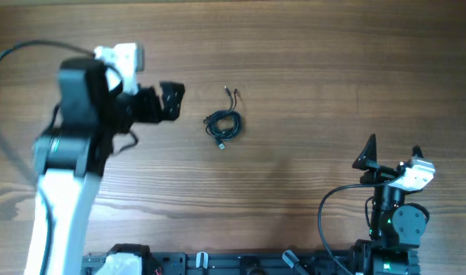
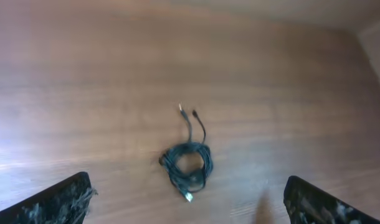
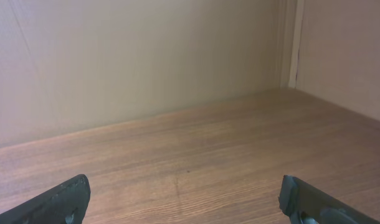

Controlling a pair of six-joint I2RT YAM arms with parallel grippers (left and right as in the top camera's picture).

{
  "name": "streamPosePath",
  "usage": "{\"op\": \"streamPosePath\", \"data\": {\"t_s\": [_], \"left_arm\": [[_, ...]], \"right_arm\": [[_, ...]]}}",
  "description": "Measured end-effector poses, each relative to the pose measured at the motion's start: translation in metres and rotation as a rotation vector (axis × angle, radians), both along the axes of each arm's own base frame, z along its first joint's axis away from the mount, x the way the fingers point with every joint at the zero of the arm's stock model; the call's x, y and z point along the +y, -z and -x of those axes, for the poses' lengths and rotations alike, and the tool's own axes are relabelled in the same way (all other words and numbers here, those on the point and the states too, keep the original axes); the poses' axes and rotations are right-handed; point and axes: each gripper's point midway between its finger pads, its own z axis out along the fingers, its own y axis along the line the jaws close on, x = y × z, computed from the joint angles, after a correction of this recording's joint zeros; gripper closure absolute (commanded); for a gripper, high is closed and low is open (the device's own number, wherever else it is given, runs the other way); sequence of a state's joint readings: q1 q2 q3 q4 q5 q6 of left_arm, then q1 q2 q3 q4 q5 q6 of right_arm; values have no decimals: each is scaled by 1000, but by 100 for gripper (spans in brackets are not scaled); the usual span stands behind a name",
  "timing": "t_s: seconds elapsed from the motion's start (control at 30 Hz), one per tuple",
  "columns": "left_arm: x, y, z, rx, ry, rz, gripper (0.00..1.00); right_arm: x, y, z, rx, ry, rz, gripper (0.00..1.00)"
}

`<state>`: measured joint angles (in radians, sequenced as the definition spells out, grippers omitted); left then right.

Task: Untangle cables
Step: 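Reach the left gripper forward and down onto the black cable coil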

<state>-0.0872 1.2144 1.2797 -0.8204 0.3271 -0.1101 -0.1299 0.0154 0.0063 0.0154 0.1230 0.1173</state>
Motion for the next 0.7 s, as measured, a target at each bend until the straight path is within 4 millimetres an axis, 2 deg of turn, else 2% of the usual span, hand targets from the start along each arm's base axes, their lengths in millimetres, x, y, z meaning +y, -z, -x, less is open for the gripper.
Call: {"op": "streamPosePath", "data": {"t_s": [0.1,0.23,0.27,0.33,0.43,0.53,0.57,0.63,0.67,0.7], "left_arm": [[-12,53,-23,168,40,35,0],[-23,108,-35,332,69,73,0],[-24,119,-37,363,73,79,2],[-27,138,-43,402,78,87,21],[-32,155,-54,399,105,81,39],[-49,167,-66,347,185,48,41],[-61,174,-66,337,237,30,37],[-79,186,-58,322,353,-25,37],[-90,193,-53,310,429,-60,40],[-98,199,-49,299,488,-89,48]], "right_arm": [[0,0,0,-1,0,0,0],[0,0,0,0,0,0,0],[0,0,0,0,0,0,0],[0,0,0,0,0,0,0],[0,0,0,0,0,0,0],[0,0,0,0,0,0,0],[0,0,0,0,0,0,0],[0,0,0,0,0,0,0],[0,0,0,0,0,0,0],[0,0,0,0,0,0,0]]}}
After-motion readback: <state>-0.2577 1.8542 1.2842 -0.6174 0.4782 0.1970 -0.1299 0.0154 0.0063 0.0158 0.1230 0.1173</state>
